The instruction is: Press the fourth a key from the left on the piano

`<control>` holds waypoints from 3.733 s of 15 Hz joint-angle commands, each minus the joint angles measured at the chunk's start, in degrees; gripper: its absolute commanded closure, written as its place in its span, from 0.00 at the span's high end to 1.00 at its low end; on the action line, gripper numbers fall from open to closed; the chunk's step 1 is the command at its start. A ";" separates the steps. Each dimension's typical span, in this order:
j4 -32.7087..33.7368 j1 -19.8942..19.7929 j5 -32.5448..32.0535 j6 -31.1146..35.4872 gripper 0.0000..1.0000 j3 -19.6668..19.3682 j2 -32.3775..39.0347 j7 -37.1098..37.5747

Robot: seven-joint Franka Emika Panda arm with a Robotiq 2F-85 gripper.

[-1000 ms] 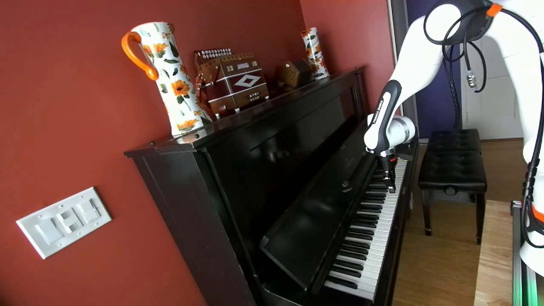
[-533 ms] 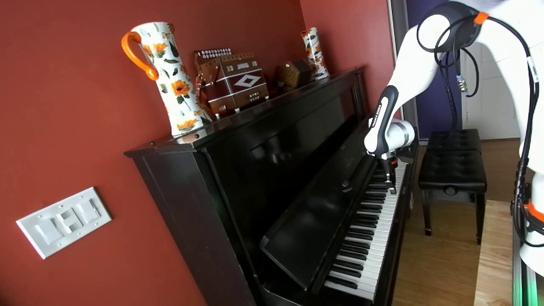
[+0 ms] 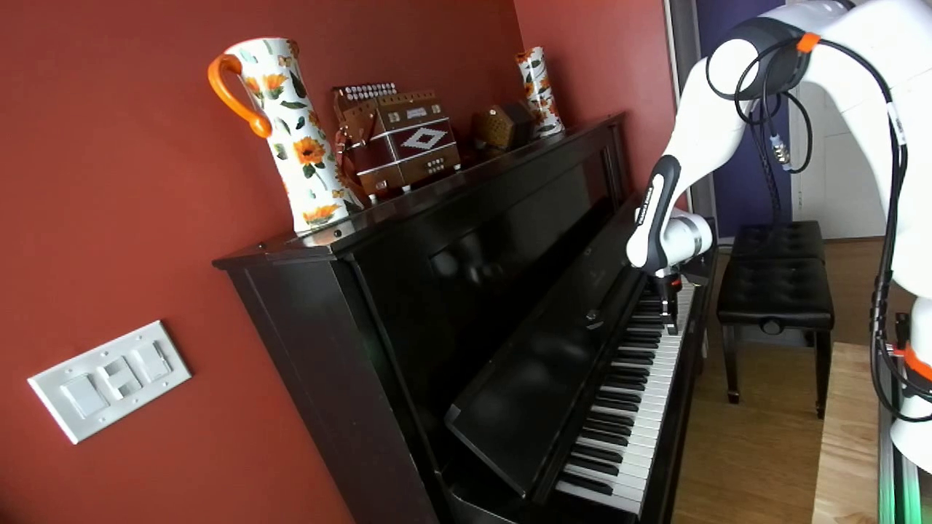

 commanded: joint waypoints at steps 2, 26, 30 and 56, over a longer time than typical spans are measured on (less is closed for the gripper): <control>1.21 -2.79 0.73 2.45 0.00 1.97 2.43 -1.38; 2.34 -5.74 0.37 4.39 0.00 4.23 5.59 -1.11; 2.49 -6.10 0.51 4.35 0.00 4.53 5.87 -1.25; 1.60 -6.70 0.64 3.42 0.00 5.64 3.43 -1.59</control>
